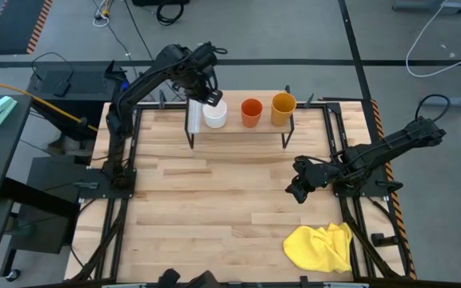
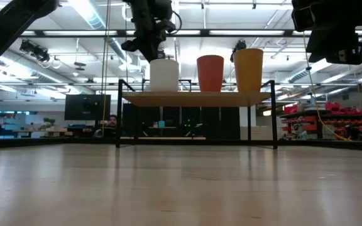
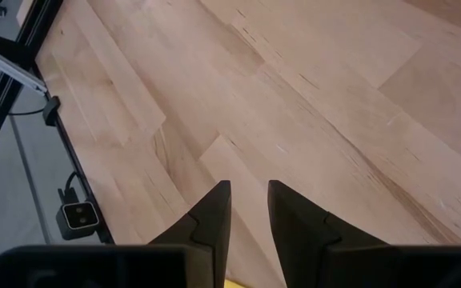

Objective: Stack small to large cups/mugs on shelf
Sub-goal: Put the white mug on the shelf, then return to Home Position

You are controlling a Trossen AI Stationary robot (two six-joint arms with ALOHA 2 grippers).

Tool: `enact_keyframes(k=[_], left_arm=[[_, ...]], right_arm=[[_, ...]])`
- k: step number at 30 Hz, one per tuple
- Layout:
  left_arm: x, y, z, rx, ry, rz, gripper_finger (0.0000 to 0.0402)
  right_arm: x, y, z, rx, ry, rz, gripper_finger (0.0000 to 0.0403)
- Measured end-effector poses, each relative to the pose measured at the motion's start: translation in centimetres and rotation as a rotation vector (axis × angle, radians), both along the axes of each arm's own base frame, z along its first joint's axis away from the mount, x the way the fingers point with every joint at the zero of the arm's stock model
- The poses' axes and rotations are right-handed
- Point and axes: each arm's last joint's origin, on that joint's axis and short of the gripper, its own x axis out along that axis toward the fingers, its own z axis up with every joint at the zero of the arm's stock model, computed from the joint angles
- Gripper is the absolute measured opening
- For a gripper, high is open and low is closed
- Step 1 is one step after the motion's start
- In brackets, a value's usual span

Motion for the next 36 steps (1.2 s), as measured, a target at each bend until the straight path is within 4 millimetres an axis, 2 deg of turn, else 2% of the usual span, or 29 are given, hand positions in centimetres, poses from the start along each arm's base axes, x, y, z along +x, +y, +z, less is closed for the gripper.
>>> enact_keyframes(k=[4, 10, 17, 26, 31, 36], left_arm=[[-0.8, -0.6, 1.3, 0.021, -0.032, 0.002, 0.0062], [-2.2, -3.1, 4.1, 0.067, -0.100, -0.034, 0.0057], [-3.7, -7.2, 7.3, 0.144, -0.174, -0.113, 0.0051], [-6.4, -13.3, 11.0, 0.355, -0.221, -0.150, 0.0058], [-7.3, -16.6, 12.0, 0.428, -0.257, -0.153, 0.0050], [-6.9, -19.3, 12.1, 0.494, -0.262, -0.181, 0.0050]], right_arm=[[0.0, 0.0, 0.0, -0.008, -0.002, -0.002, 0.0093], [0.0, 0.0, 0.0, -0.010, -0.003, 0.001, 0.0093], [0.0, 0.0, 0.0, -0.011, -0.002, 0.002, 0.0093], [-0.2, 0.0, 0.2, 0.015, -0.006, 0.026, 0.0093], [-0.1, 0.2, 1.4, 0.021, -0.037, 0.081, 0.0093], [0.2, 0.3, 3.6, -0.004, -0.110, 0.135, 0.0093]])
